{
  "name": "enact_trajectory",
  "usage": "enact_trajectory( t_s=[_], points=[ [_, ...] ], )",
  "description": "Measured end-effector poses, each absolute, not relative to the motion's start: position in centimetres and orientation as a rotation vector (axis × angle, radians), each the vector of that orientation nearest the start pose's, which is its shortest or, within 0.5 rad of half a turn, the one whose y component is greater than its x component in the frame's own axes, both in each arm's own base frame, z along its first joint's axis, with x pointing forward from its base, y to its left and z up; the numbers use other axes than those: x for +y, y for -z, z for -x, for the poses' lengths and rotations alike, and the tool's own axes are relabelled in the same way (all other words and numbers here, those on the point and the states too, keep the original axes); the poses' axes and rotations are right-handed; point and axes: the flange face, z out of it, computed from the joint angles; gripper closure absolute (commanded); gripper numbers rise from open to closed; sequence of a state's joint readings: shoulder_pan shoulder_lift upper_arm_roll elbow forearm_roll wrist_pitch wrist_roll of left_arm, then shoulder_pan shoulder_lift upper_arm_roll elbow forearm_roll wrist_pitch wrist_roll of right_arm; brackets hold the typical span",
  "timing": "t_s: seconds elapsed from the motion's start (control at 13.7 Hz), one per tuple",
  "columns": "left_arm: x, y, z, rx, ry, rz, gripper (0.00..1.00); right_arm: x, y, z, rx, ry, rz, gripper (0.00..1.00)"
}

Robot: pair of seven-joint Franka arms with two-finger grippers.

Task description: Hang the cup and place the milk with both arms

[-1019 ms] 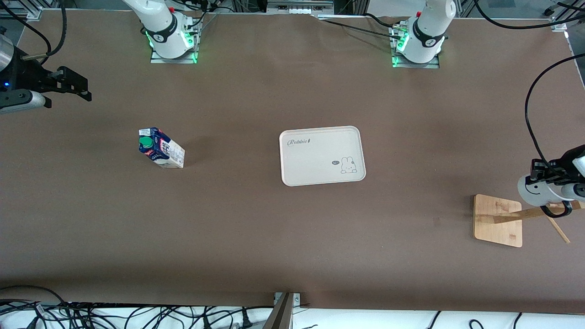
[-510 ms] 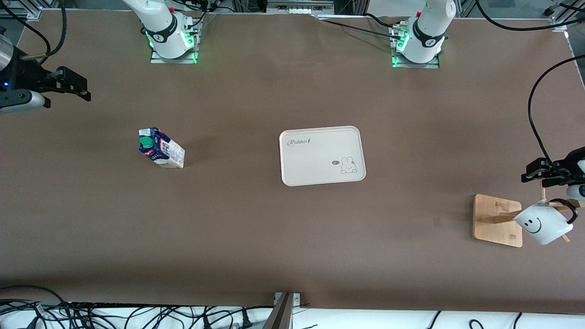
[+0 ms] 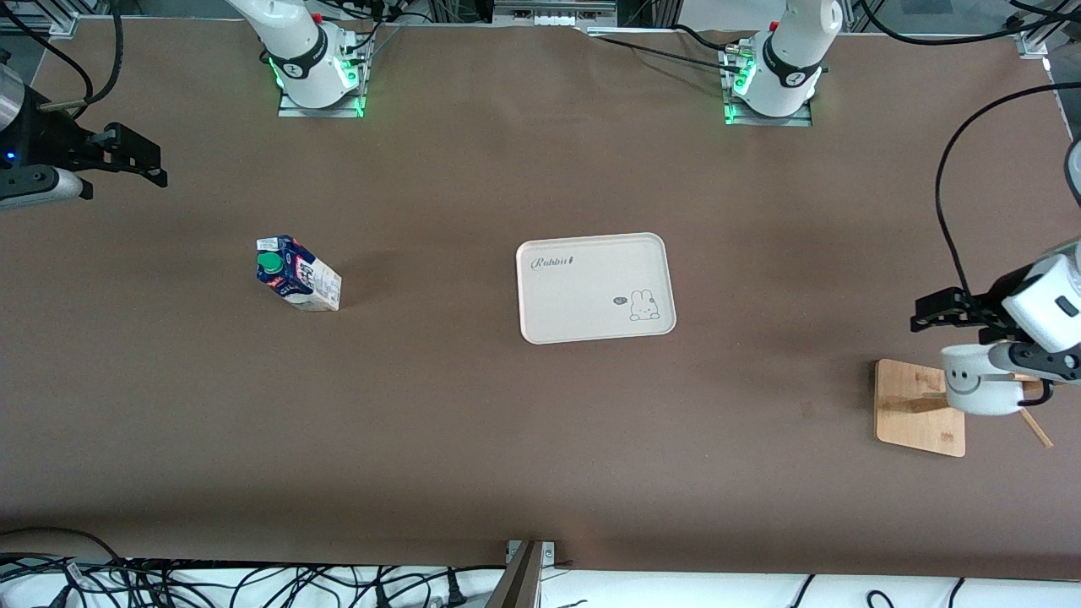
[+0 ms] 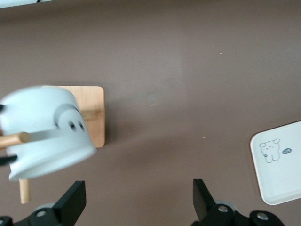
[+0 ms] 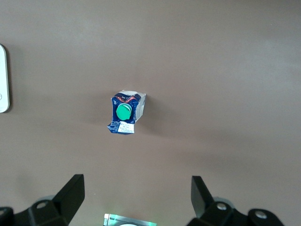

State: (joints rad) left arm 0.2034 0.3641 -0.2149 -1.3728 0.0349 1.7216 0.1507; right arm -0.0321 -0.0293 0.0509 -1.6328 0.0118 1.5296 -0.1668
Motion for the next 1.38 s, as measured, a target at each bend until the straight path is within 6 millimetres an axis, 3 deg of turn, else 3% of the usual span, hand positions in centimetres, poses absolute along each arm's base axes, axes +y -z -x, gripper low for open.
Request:
enact_trajectory(
  t_s=[0.15,0.58,0.8,0.95,1.09,1.38],
  points=[
    [-0.4,-52.0,-66.2,0.219,-0.022,3.17,0.0,1.2,-60.8,-53.9,-0.29,-0.114,3.111,0.0],
    [-1.5,-52.4,-65.6,0.239,-0.066,3.143,0.0,1.2,-60.8,-54.0,-0.29,-0.113,3.111,0.0],
    [-4.4,-53.5,-65.0,0.309,-0.048,3.112,0.0,1.2,-60.8,-54.0,-0.291,-0.113,3.111,0.0],
    [-6.4,-54.6,-63.5,0.33,-0.052,3.083,0.0,1.2,-60.8,-54.0,-0.291,-0.113,3.111,0.0],
    [-6.5,-55.5,-61.7,0.307,-0.017,3.082,0.0,1.2,-60.8,-54.0,-0.291,-0.113,3.111,0.0],
    [-4.5,-56.3,-57.4,0.254,0.151,3.097,0.0,1.2,-60.8,-54.0,-0.29,-0.106,3.112,0.0]
  ],
)
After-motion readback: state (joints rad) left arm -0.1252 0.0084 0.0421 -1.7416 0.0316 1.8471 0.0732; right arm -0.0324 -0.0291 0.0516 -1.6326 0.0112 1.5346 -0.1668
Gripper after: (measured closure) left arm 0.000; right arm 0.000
